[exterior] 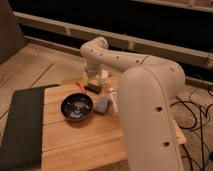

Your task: Place the eraser on the white sponge

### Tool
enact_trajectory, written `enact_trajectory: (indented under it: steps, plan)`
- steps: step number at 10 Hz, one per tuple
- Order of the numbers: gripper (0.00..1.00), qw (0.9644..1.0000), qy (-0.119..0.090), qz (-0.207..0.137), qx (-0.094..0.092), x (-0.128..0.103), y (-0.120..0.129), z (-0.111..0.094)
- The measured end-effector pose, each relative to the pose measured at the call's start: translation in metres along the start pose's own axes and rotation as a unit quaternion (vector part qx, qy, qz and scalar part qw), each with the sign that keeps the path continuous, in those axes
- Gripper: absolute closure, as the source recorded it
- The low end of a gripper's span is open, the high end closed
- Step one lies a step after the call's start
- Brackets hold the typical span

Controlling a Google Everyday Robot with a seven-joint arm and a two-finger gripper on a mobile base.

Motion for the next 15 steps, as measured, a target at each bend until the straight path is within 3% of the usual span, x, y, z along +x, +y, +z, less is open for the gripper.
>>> enact_trajectory:
  steps: [3,5,8,11,15]
  plan:
    - [0.35,0.9986,0.005,-0.051,0.015,-0.013,0.012,0.013]
    - [0.35,0.997,-0.008,-0.075,0.015,-0.025,0.012,0.019]
    - [0.35,0.9953,-0.039,-0.089,0.002,-0.046,-0.001,0.029]
    - [0.35,0.9951,-0.039,-0.09,-0.007,-0.046,-0.015,0.041]
    - [0.35,0.9946,-0.039,-0.096,-0.013,-0.048,-0.01,0.045]
